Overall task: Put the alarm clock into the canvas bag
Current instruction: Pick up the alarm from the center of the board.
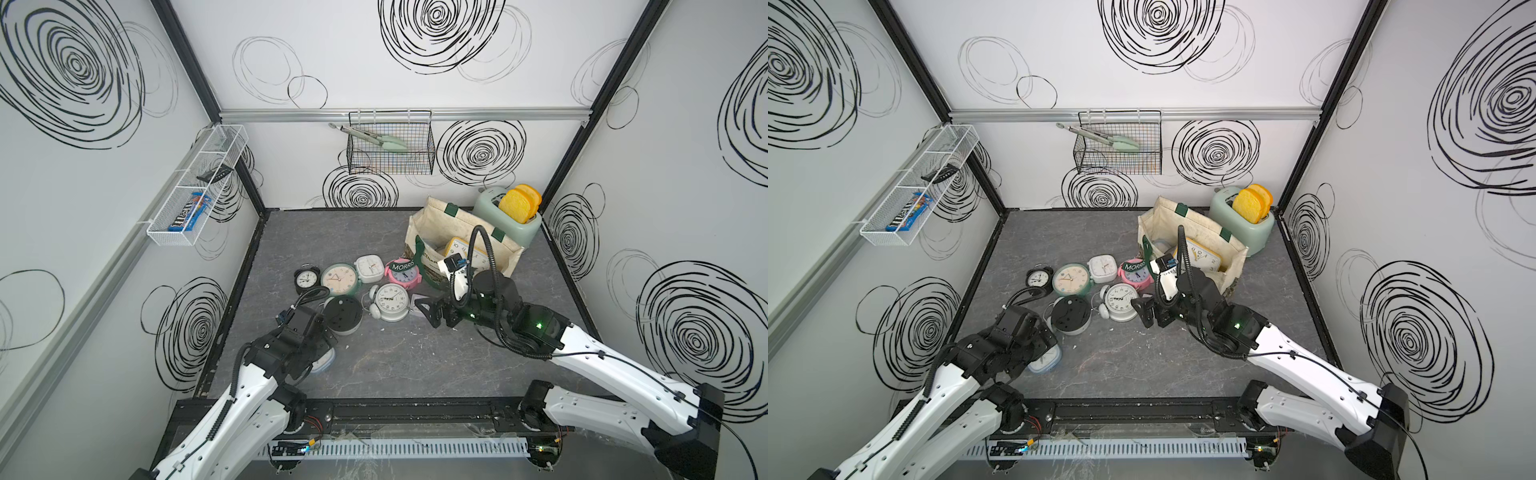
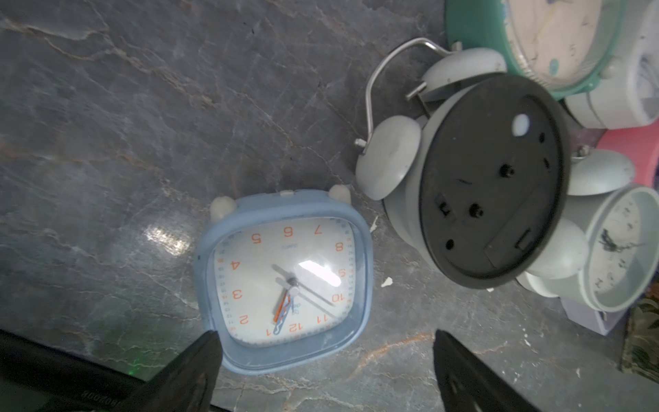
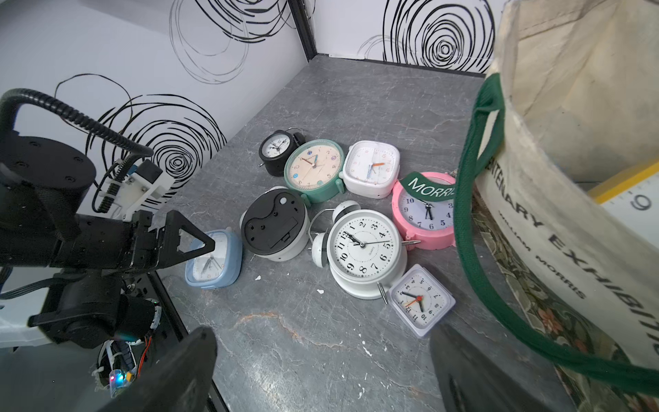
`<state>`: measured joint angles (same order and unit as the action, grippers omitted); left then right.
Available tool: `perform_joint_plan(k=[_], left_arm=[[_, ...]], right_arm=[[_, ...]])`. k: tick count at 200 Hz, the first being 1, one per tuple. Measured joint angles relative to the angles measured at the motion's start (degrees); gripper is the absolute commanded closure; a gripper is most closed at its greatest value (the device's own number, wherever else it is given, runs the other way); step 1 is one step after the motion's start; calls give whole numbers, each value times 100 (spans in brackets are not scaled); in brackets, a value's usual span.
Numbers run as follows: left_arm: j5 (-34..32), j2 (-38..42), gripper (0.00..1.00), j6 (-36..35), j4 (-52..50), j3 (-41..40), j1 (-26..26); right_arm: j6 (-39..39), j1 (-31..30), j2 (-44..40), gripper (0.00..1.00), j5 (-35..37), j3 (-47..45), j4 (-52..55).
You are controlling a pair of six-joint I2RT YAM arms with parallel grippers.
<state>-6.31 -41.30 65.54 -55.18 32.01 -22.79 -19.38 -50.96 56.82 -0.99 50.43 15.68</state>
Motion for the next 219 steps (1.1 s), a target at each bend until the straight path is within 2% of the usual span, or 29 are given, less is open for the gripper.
perform_joint_plan(k=[99, 140, 179, 219], left_arm=[[-184, -560, 4, 155, 212, -9, -299], [-442, -1025, 4, 315, 170, 87, -695], [-629, -957, 4, 579, 74, 256, -975], [-761, -883, 4, 813, -177, 258, -1023]], right_arm=[[48, 2, 413, 3, -566, -188, -529], [105, 114, 428, 3, -804, -339, -704], [114, 271, 463, 2, -1019, -407, -798], [122, 339, 481, 3, -1193, -470, -874]])
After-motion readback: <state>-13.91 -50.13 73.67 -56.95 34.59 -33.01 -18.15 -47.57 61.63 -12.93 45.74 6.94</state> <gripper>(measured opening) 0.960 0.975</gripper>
